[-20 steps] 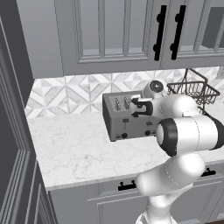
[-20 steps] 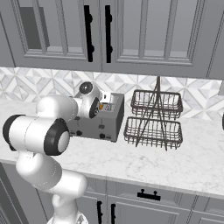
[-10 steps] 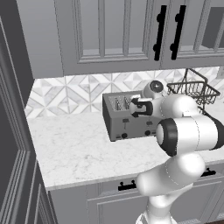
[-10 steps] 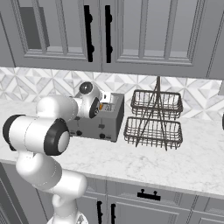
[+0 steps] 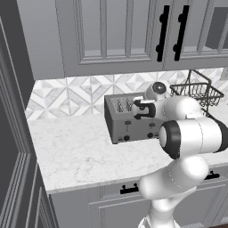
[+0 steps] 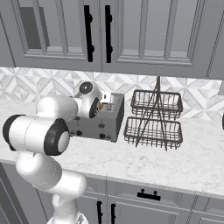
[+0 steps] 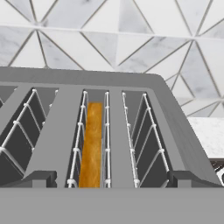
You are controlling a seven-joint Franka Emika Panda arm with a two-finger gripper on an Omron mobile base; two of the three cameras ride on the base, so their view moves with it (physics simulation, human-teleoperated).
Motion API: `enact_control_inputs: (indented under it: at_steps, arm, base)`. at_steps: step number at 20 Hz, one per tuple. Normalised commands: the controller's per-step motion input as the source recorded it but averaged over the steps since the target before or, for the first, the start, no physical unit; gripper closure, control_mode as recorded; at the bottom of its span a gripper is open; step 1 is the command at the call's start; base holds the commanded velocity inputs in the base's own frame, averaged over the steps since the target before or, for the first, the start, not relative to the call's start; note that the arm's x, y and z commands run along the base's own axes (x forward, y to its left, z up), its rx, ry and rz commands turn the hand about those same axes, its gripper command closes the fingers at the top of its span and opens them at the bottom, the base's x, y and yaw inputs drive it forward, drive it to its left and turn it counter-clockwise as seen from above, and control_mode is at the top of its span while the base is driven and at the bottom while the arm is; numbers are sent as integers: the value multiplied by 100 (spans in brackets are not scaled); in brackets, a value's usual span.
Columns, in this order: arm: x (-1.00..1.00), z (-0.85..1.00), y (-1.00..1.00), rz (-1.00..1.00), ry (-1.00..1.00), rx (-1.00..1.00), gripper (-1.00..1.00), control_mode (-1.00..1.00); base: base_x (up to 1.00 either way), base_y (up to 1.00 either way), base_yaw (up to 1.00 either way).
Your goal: Start the toaster. Once the lever pops up, take the bread to the plate on the dining counter.
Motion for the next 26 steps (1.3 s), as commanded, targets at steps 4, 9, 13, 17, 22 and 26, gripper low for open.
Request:
enact_control_inputs:
  at_steps: [4, 9, 13, 17, 22, 26]
  arm:
    - [0, 0, 0, 0, 0, 0, -100, -100]
    - [0, 0, 0, 0, 0, 0, -100, -100]
    - [0, 0, 0, 0, 0, 0, -100, -100]
    - [0, 0, 0, 0, 0, 0, -100, -100]
    - [0, 0, 0, 0, 0, 0, -100, -100]
    - [0, 0, 0, 0, 0, 0, -100, -100]
  base:
    - [0, 0, 0]
    - [0, 0, 0]
    - [0, 0, 0]
    - [0, 0, 0]
    - [0, 0, 0]
    - [0, 0, 0]
